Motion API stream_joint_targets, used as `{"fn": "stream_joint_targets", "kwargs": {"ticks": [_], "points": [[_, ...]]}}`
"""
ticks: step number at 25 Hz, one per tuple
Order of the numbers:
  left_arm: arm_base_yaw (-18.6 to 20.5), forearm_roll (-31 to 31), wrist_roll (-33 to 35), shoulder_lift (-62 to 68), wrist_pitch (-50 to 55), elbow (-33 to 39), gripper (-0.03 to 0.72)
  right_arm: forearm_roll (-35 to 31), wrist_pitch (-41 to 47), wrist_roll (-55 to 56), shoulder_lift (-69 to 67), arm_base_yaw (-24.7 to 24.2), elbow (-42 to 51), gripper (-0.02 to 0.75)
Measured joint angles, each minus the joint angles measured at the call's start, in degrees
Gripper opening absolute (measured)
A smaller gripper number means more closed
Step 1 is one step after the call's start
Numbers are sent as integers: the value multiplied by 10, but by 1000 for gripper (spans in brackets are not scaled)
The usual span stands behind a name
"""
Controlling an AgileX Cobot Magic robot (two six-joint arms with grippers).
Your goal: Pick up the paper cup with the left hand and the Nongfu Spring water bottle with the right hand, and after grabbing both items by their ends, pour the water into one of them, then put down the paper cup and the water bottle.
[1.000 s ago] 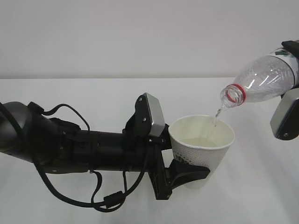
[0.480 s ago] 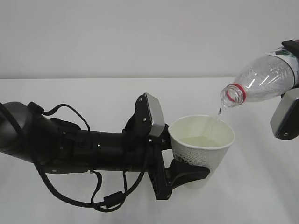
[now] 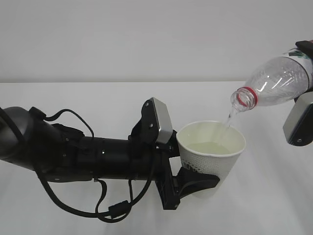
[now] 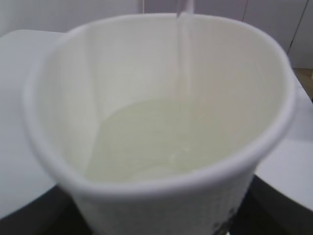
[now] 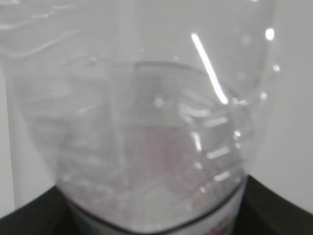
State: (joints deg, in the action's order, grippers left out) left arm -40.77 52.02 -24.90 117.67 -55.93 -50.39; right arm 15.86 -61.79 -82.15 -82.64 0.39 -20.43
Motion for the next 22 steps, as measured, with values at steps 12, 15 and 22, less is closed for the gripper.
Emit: {"fn": "stream_joint_targets", "kwargs": {"ticks": [12,15,22], "points": [[0,0,0,0,0,0,519,-3,0,-1,0,0,0,483],[0,0,0,0,0,0,519,-4,0,-1,0,0,0,483],[0,0,0,0,0,0,519,-4,0,-1,0,0,0,483]]}}
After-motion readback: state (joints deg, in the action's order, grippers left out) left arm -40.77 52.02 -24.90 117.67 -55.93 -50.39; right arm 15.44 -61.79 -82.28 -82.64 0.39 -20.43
